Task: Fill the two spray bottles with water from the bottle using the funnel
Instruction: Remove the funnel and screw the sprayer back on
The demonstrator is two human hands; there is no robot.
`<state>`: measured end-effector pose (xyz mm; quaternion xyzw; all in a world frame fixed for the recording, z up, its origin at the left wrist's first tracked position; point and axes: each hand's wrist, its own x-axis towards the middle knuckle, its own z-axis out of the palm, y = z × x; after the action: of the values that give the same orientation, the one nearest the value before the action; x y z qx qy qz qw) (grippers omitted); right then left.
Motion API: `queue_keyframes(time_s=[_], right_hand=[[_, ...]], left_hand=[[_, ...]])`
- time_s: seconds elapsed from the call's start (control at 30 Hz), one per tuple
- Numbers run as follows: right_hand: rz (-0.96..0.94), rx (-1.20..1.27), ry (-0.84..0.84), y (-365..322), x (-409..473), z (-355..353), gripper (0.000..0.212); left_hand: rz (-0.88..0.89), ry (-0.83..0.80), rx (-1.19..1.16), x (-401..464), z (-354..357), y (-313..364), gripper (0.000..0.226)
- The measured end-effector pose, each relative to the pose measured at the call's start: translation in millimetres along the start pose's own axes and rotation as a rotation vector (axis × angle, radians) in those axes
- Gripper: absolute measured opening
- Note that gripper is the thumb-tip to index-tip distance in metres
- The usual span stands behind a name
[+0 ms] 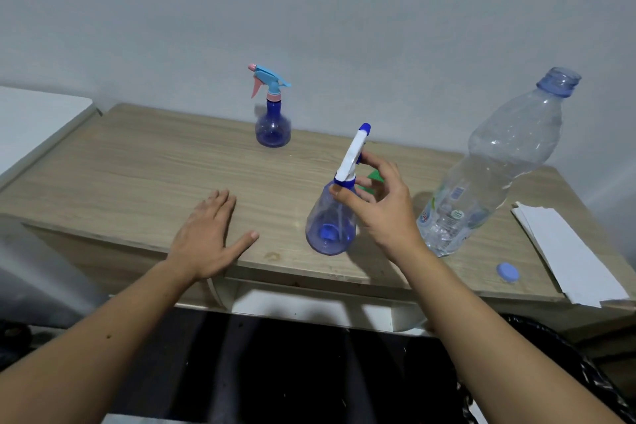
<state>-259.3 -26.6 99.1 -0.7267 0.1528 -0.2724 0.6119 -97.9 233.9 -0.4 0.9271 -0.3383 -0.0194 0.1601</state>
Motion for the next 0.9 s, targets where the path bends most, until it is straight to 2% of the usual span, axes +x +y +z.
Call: queue_keyframes(time_s=[0.17,0.27,0.37,0.43,0.53,0.67,0.9], right_hand=[[0.033,0.028,-0.126,-9.4,-4.6,3.1,0.06],[0.022,0.022,-0.132,-15.4,-7.7,8.9,0.052],[0.042,-0.001,-0.101,-14.5,-10.9,16.4,0.045],[0.09,-0.042,-0.084,-9.8,-12.4,22.2,0.038],[0.198,-0.032,-0.107,-0.2,-15.1,30.8,0.039],[0.319,0.027,-0.177,9.9,-17.6,38.6,0.022],[0.382,0.08,-0.234,15.4,-24.1,47.4,0.036]], left_hand=[[-0.135,-0.013,-0.013,12.9,6.5,8.8,0.107],[-0.173,0.0,0.002,13.3,8.9,9.7,0.095],[-0.17,0.004,0.05,13.2,10.4,10.9,0.091],[-0.169,0.001,0.063,13.4,11.1,11.3,0.09],[-0.164,0.002,0.066,14.0,11.6,8.9,0.089],[-0.159,-0.005,0.072,15.7,11.4,6.7,0.087],[-0.166,-0.018,0.083,16.0,12.7,7.0,0.081]])
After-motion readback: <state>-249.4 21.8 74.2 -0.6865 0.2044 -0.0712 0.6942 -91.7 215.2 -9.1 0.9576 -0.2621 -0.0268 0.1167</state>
